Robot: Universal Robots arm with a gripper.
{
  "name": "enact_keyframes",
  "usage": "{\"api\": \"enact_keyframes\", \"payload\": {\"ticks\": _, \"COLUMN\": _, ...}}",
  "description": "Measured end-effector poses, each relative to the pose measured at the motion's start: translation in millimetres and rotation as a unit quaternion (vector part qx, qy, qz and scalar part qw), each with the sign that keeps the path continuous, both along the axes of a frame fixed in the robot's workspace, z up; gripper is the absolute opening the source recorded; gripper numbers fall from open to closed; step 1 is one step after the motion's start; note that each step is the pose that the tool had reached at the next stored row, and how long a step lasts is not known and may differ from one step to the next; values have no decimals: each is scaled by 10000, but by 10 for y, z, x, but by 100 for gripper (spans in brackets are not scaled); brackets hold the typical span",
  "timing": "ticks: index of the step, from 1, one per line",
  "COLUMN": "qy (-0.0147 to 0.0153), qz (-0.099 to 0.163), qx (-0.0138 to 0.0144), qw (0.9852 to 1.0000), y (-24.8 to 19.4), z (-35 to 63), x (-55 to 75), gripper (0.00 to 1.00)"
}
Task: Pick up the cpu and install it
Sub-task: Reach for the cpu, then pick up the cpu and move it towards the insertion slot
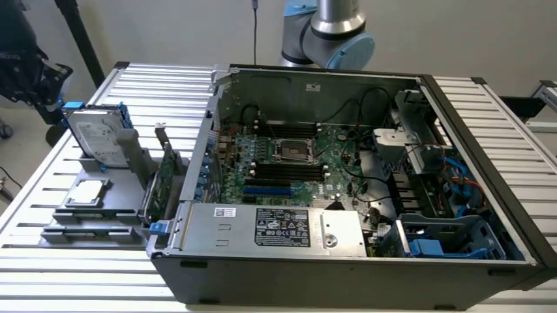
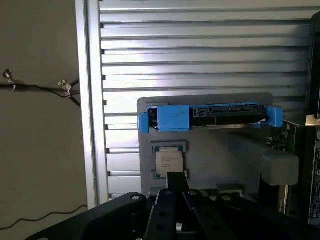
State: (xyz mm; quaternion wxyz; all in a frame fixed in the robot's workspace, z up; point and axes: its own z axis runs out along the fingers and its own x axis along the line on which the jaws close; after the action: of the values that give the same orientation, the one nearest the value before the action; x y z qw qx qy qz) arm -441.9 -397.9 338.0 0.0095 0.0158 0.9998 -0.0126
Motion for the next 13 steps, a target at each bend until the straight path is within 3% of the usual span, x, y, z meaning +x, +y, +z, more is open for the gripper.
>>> {"api": "enact_keyframes", "payload": {"ticks": 10, "qy": 0, "qz": 0, "qx": 0, "qw": 10000, "y": 0, "z": 0, "x": 0, "gripper": 11}}
{"api": "enact_keyframes", "payload": {"ticks": 13, "qy": 0, "qz": 0, "qx": 0, "qw": 10000, "y": 0, "z": 0, "x": 0, "gripper": 24}}
